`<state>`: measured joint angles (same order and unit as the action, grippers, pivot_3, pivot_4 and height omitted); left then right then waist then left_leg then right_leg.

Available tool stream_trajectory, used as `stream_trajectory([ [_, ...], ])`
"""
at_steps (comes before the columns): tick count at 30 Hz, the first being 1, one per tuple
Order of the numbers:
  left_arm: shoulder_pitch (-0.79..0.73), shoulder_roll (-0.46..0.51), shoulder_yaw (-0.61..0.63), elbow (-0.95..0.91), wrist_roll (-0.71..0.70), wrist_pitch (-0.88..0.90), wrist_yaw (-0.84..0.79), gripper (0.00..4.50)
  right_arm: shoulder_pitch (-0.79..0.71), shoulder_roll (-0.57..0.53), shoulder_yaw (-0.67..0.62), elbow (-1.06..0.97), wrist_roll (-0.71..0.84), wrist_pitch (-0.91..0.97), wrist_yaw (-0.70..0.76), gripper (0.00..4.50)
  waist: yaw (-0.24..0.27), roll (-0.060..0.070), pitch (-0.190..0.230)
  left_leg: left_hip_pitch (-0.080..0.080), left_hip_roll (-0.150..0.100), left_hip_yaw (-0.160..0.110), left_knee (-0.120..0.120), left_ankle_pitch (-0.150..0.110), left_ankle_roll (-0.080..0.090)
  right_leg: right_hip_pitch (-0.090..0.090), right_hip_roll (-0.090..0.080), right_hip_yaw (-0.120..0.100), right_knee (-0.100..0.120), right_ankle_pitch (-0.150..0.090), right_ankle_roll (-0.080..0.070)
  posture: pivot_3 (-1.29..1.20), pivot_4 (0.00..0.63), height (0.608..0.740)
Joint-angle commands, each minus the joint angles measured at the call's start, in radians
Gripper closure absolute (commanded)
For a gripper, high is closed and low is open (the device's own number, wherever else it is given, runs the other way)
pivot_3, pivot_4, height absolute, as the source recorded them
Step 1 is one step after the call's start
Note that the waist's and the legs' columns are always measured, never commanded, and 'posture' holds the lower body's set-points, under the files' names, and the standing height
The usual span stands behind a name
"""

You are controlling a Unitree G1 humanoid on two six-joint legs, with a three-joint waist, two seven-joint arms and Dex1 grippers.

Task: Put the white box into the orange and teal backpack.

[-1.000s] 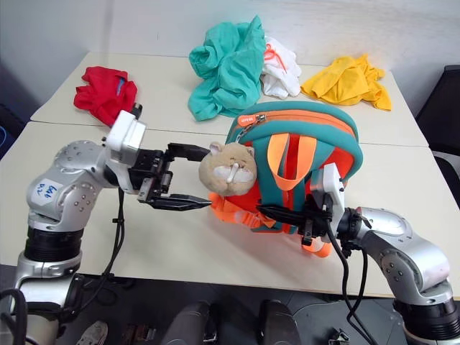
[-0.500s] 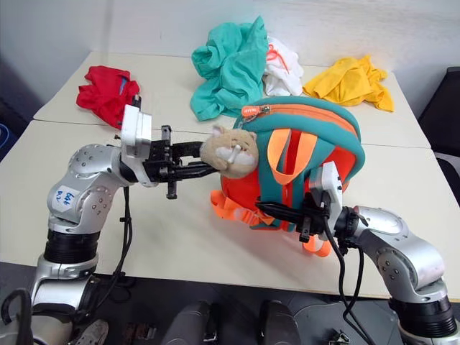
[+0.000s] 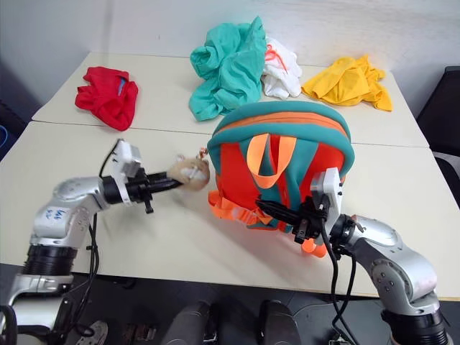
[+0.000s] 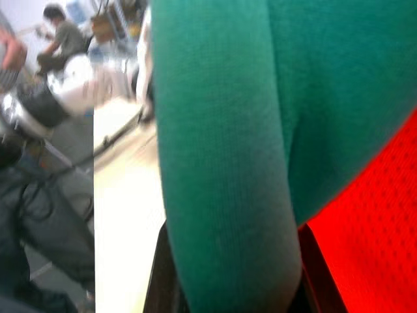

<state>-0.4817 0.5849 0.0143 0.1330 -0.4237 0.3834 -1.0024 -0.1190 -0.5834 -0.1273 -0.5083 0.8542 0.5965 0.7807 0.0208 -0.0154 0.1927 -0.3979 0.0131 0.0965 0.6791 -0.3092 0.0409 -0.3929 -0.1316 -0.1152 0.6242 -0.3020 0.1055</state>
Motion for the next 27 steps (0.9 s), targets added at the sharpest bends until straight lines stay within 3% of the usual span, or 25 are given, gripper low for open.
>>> stream_trajectory([
  [1, 0.004, -0.034, -0.015, 0.011, 0.031, -0.023, 0.032, 4.18, 0.03, 0.033, -0.009, -0.018, -0.025, -0.065, -0.003, 4.46, 0.002, 0.0, 0.0, 0.0, 0.0, 0.0, 0.0, 0.0, 0.0, 0.0, 0.0, 0.0, 0.0, 0.0, 0.0, 0.0, 0.15, 0.74],
  [2, 0.009, -0.038, -0.018, 0.009, 0.032, -0.021, 0.03, 4.18, 0.035, 0.045, -0.004, -0.002, -0.056, -0.095, -0.004, 4.46, 0.002, 0.0, 0.0, 0.0, 0.0, 0.0, 0.0, 0.0, 0.0, 0.0, 0.0, 0.0, 0.0, 0.0, 0.0, 0.0, 0.15, 0.74],
  [4, 0.029, -0.027, -0.016, -0.013, 0.017, 0.023, 0.025, 3.51, 0.043, 0.032, 0.017, 0.043, -0.167, -0.177, 0.017, 4.46, 0.002, 0.0, 0.0, 0.0, 0.0, 0.0, 0.0, 0.0, 0.0, 0.0, 0.0, 0.0, 0.0, 0.0, 0.0, 0.0, 0.15, 0.74],
  [8, 0.104, 0.074, 0.01, -0.104, -0.03, 0.091, -0.062, 2.21, 0.076, -0.009, -0.012, 0.076, -0.203, -0.24, 0.1, 3.07, -0.004, 0.0, 0.0, 0.0, 0.0, 0.001, -0.001, 0.0, 0.0, -0.001, 0.001, 0.001, 0.0, 0.0, 0.0, 0.0, 0.15, 0.74],
  [15, 0.316, 0.281, 0.243, -0.088, -0.036, -0.052, -0.158, 0.01, 0.298, -0.192, -0.271, 0.085, -0.165, -0.286, 0.308, 0.68, -0.004, 0.001, 0.0, 0.0, 0.001, 0.0, -0.002, -0.002, 0.0, 0.0, -0.001, 0.0, -0.003, 0.0, -0.001, 0.0, 0.15, 0.74],
  [17, 0.393, 0.305, 0.307, -0.084, -0.042, -0.088, -0.183, 0.0, 0.344, -0.216, -0.361, 0.119, -0.147, -0.279, 0.328, 0.02, 0.0, 0.001, 0.0, 0.002, 0.001, 0.0, -0.002, -0.003, 0.0, 0.001, -0.003, 0.001, -0.005, 0.0, -0.001, 0.0, 0.15, 0.74],
  [20, 0.501, 0.321, 0.376, -0.085, -0.004, -0.176, -0.186, 0.0, 0.395, -0.251, -0.44, 0.197, -0.205, -0.345, 0.388, 0.02, 0.0, 0.002, 0.001, 0.005, 0.001, 0.002, -0.004, -0.006, 0.001, 0.002, -0.004, 0.004, -0.007, -0.001, -0.001, 0.0, 0.15, 0.74],
  [23, 0.578, 0.337, 0.427, -0.094, -0.019, -0.173, -0.205, 0.0, 0.388, -0.289, -0.451, 0.423, -0.37, -0.586, 0.445, 0.02, 0.001, 0.001, 0.0, 0.008, 0.001, 0.003, -0.008, -0.006, 0.0, 0.002, -0.004, 0.005, -0.008, -0.001, -0.001, 0.0, 0.15, 0.74],
  [27, 0.579, 0.314, 0.442, -0.092, 0.007, -0.244, -0.157, 0.0, 0.316, -0.312, -0.421, 0.642, -0.414, -0.759, 0.529, 0.02, 0.002, 0.002, 0.001, 0.01, 0.001, 0.006, -0.012, -0.005, -0.001, 0.001, -0.004, 0.007, -0.008, -0.001, -0.002, 0.0, 0.15, 0.74],
])
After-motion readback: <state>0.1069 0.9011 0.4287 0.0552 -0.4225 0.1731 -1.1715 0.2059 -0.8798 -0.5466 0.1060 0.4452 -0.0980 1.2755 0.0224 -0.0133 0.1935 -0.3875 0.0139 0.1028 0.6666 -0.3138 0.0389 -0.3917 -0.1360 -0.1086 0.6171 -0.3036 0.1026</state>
